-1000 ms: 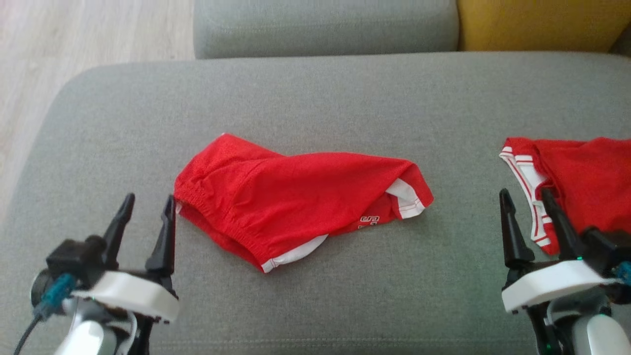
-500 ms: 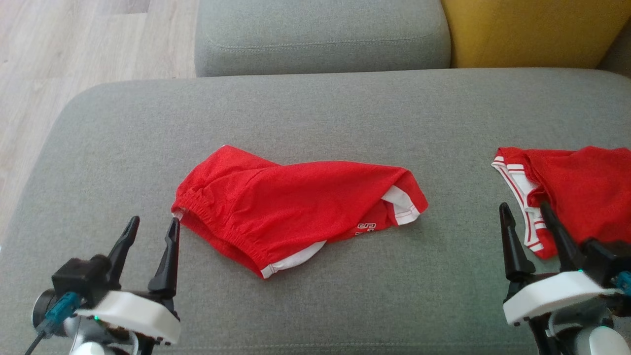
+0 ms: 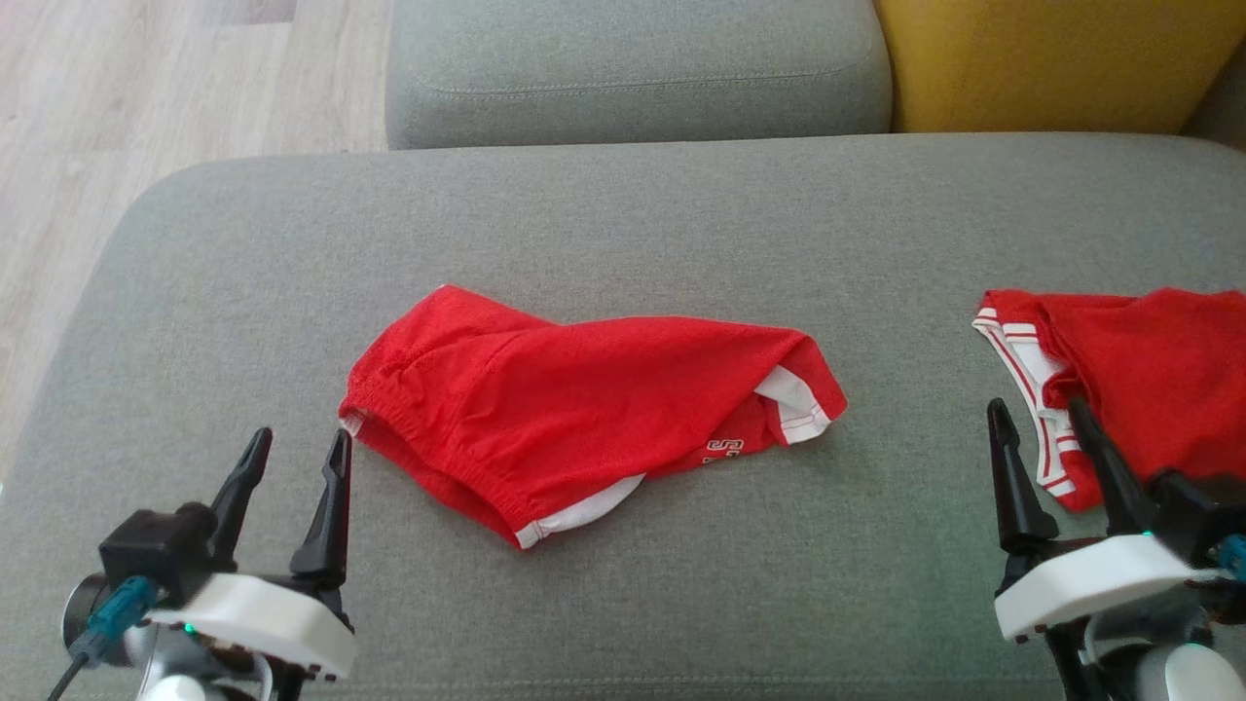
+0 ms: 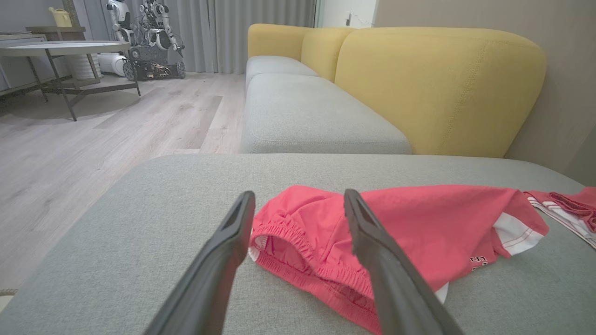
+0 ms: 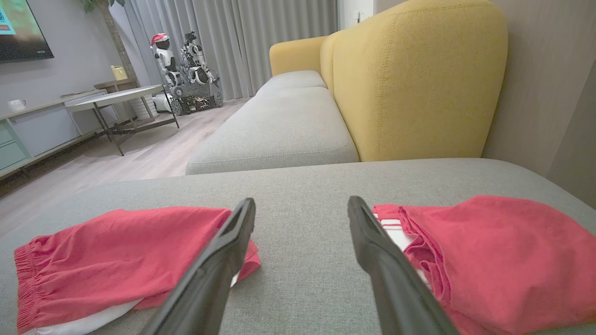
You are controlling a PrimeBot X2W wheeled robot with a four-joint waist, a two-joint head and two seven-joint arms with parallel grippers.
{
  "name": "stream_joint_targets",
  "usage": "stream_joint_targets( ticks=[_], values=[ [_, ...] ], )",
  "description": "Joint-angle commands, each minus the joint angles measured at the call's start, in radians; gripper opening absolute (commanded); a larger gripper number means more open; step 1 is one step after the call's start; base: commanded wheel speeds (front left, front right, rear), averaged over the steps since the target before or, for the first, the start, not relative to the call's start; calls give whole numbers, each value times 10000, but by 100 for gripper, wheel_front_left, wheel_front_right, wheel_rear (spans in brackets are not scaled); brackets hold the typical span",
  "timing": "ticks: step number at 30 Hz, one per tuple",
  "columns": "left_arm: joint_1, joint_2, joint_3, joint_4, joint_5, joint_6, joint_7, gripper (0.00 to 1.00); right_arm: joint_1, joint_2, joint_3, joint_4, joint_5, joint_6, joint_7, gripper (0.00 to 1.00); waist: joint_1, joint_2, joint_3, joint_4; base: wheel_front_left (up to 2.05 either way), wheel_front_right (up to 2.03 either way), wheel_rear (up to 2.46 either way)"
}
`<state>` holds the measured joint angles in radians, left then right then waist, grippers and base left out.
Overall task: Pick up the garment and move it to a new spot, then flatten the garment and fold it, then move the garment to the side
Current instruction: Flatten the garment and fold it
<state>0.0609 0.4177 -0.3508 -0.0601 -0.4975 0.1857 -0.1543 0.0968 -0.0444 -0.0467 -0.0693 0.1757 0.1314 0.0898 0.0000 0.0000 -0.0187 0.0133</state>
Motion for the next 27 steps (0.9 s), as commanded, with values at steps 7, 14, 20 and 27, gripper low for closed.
stream_joint_targets(
  ticks=[7,14,20,27],
  values=[
    [-435,259,355,-293,-37,85,-78,100,-315,-58,176,-419,-45,-7,50,100,0,0,27,-7,0,0,0],
    [-740,86,-34,-253,-128,-227,83,100,-378,-58,173,-471,-24,-7,58,100,0,0,228,14,0,0,0],
    [-1366,-500,-1016,548,-498,-1082,695,100,-601,-58,367,-495,15,-7,24,100,0,0,736,-97,0,0,0],
    [-1744,-1193,-1695,2200,-1147,-1875,1223,100,-873,-58,500,-418,43,-7,-65,100,0,0,1216,-388,0,0,0]
  ],
)
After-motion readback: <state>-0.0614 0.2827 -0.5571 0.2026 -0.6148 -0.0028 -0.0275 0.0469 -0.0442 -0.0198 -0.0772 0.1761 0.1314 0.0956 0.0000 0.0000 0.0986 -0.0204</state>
